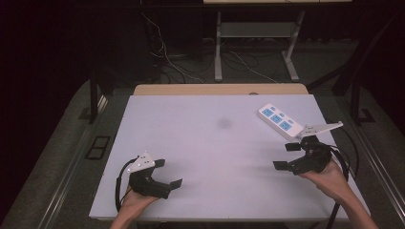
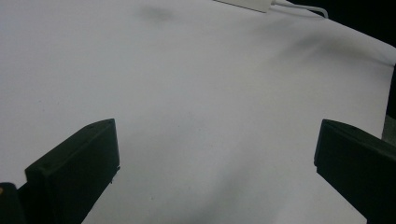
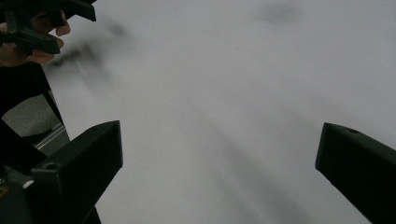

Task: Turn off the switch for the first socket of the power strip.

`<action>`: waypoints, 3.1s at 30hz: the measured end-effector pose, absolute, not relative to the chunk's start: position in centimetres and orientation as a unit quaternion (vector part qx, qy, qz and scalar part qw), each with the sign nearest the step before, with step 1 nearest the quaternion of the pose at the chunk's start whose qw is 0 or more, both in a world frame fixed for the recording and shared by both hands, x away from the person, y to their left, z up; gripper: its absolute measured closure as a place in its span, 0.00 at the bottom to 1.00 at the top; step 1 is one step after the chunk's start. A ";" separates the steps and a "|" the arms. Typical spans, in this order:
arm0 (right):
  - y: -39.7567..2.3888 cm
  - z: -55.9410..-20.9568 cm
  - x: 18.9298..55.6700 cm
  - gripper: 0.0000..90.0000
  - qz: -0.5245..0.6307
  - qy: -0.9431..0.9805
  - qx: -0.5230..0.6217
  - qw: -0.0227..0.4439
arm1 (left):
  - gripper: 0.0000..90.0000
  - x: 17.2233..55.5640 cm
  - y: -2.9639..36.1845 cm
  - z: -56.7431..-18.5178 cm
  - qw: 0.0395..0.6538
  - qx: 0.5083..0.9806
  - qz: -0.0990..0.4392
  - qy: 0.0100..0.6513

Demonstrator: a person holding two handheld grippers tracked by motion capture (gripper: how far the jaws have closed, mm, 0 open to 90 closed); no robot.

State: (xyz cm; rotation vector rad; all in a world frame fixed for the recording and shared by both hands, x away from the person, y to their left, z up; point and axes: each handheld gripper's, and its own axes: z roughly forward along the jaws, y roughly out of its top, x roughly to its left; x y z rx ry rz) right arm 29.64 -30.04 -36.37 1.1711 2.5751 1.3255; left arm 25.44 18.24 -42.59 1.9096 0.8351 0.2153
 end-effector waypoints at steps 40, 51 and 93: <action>-32.5 -34.9 35.1 0.01 0.406 0.824 0.395 0.029 | 0.00 25.4 18.4 -42.6 0.498 0.789 0.089 0.348; -33.2 -34.5 36.5 0.01 0.400 0.821 0.405 0.037 | 0.00 25.5 18.5 -42.6 0.498 0.789 0.090 0.348; -35.4 -34.7 42.3 0.29 0.378 0.797 0.462 0.094 | 0.00 25.5 18.6 -42.6 0.497 0.790 0.089 0.347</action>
